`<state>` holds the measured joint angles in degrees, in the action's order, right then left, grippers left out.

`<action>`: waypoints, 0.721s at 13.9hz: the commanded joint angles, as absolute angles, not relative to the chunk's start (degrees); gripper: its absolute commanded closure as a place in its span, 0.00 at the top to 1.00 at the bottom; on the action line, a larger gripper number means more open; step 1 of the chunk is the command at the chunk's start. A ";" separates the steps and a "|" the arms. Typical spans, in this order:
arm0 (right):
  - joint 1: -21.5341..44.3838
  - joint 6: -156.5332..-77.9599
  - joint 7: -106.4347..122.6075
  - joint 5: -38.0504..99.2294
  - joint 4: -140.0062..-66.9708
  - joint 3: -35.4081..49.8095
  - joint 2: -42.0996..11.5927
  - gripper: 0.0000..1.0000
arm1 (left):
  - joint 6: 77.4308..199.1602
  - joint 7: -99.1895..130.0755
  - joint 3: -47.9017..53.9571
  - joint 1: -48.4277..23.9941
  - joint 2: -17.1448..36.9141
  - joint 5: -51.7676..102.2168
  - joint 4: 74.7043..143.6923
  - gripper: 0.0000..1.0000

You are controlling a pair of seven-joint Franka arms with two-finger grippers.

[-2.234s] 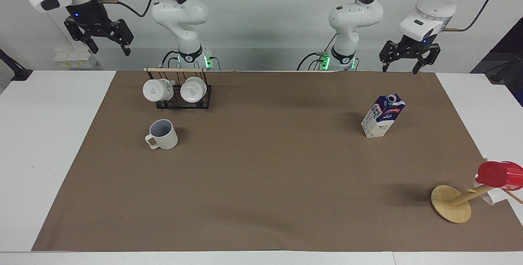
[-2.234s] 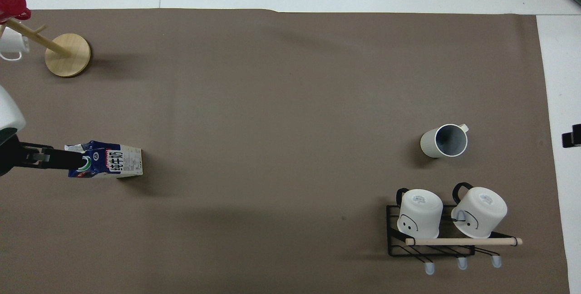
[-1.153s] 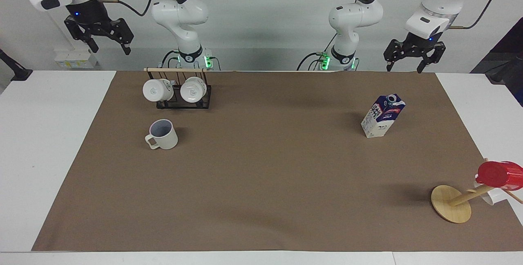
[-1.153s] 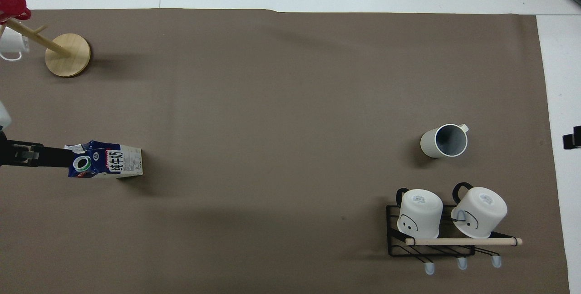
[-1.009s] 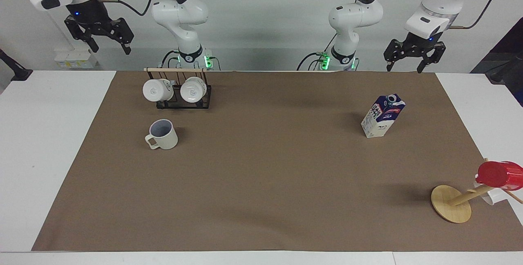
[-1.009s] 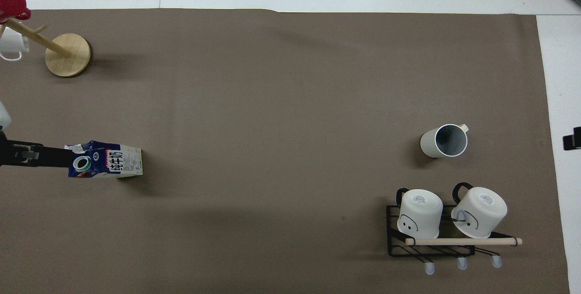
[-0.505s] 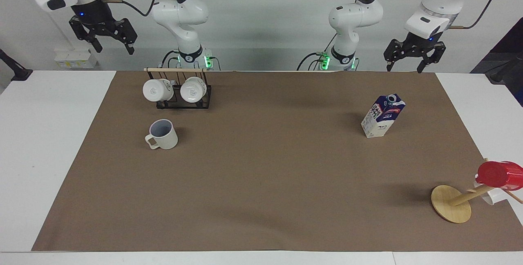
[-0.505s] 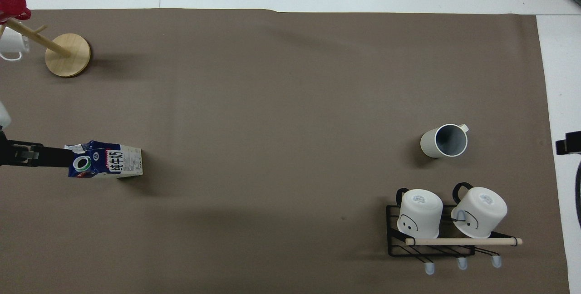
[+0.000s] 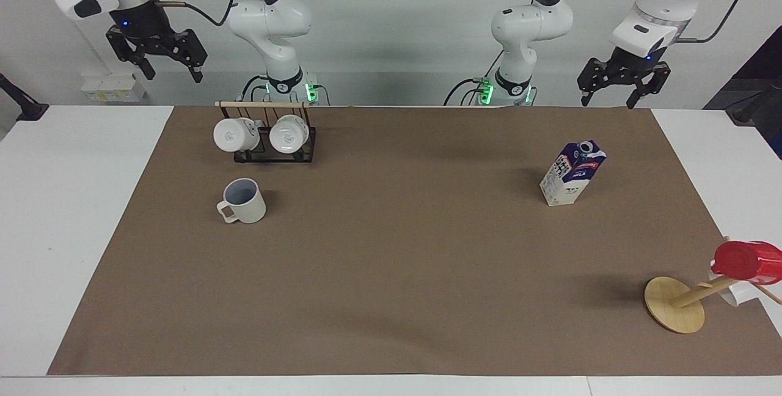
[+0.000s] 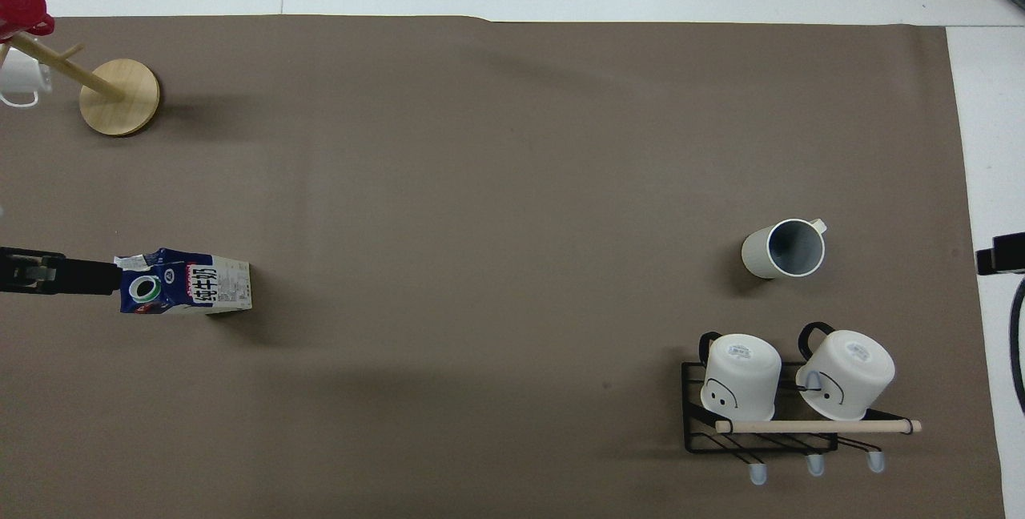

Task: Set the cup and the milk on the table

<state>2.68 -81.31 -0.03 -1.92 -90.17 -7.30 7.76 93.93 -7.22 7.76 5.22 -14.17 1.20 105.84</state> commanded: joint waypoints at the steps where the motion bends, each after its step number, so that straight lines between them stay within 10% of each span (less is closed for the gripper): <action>1: 2.72 -82.71 -1.58 -2.55 -92.64 -6.94 9.49 1.00 | 93.43 -7.56 3.53 0.19 -13.80 0.35 104.85 1.00; 10: 7.99 -93.32 -5.70 -2.55 -102.37 -6.77 9.23 1.00 | 93.43 -7.29 -1.93 -6.15 -13.71 0.09 104.85 1.00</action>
